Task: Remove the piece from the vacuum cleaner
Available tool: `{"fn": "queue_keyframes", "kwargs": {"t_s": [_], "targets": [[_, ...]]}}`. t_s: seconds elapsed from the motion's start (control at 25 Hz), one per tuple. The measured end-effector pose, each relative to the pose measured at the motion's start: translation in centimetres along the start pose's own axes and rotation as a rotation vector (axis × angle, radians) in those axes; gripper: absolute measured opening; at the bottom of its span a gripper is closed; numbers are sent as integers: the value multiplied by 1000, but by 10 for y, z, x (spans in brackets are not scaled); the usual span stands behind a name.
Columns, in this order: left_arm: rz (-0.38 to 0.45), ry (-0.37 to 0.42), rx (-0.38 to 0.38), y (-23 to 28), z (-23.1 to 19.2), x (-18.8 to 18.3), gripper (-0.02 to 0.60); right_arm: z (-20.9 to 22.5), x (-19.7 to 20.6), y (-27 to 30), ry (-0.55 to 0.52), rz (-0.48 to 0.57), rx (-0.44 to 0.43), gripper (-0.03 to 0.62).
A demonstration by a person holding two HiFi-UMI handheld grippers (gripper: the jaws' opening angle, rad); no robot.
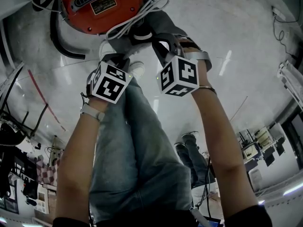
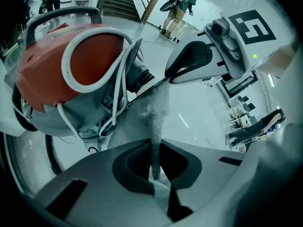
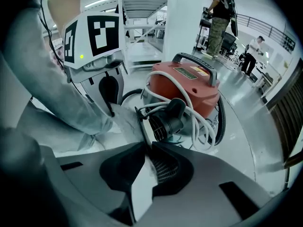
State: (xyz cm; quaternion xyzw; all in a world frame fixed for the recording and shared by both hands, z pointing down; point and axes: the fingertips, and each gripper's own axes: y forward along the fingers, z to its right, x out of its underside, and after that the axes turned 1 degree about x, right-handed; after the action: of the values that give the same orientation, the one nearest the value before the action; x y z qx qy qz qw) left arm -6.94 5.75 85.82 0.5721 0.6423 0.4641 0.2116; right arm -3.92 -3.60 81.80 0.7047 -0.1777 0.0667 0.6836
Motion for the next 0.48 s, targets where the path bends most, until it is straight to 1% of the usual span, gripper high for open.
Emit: {"fn": "queue_keyframes", "kwargs": {"t_s": [0.2,0.36,0.48], "targets": [[-5,-41,63,3,13,3,34,1,0,0,-8,-8,-6,78],[1,-55,72,4,17,3,32,2,0,0,-18,-13,-8,78],[3,-78,104,4,21,1,32,3,0,1,-28,-18,-14,81]]}}
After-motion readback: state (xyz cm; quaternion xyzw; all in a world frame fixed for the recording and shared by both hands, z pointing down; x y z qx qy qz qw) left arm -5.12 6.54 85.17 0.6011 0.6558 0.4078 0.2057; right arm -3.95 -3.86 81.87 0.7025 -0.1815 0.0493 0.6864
